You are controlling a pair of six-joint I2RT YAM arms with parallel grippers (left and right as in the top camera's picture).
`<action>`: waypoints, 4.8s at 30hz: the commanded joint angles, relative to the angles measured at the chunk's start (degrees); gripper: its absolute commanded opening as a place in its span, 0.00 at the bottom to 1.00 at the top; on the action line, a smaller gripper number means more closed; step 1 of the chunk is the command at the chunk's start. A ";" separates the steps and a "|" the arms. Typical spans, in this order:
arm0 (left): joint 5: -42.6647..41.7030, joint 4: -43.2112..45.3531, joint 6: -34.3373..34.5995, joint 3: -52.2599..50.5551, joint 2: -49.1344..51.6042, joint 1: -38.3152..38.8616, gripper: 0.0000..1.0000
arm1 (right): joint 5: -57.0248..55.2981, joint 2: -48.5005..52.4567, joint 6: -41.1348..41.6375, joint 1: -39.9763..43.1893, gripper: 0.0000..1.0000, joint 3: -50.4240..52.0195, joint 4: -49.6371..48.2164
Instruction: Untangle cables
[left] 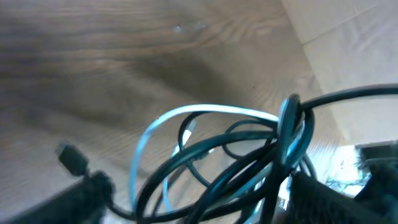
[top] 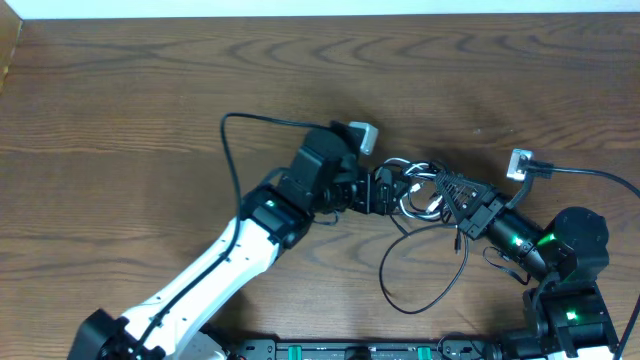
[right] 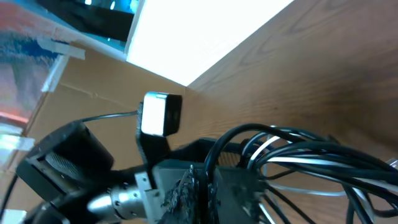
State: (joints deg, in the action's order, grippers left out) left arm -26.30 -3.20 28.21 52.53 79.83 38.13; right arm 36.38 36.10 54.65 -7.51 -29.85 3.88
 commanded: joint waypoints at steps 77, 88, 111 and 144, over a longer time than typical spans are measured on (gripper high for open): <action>-13.33 1.64 -9.79 0.20 -13.62 -9.20 0.08 | -6.12 1.03 -24.04 0.28 0.64 -0.35 8.96; -23.06 3.30 -7.65 0.20 -13.62 -9.18 0.08 | -4.85 15.15 -24.63 -1.86 0.14 -0.35 2.64; 4.09 5.46 6.27 0.20 -13.60 -9.18 0.08 | 12.94 15.15 -19.30 -0.09 0.70 -0.37 -4.57; -19.52 12.79 2.40 0.20 -13.62 -3.21 0.08 | -13.25 23.54 -14.69 -1.53 0.18 -0.35 -7.13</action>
State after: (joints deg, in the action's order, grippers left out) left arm -45.56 9.17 35.70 52.51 66.85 35.66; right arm 23.53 59.53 40.82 -8.69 -29.85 -3.60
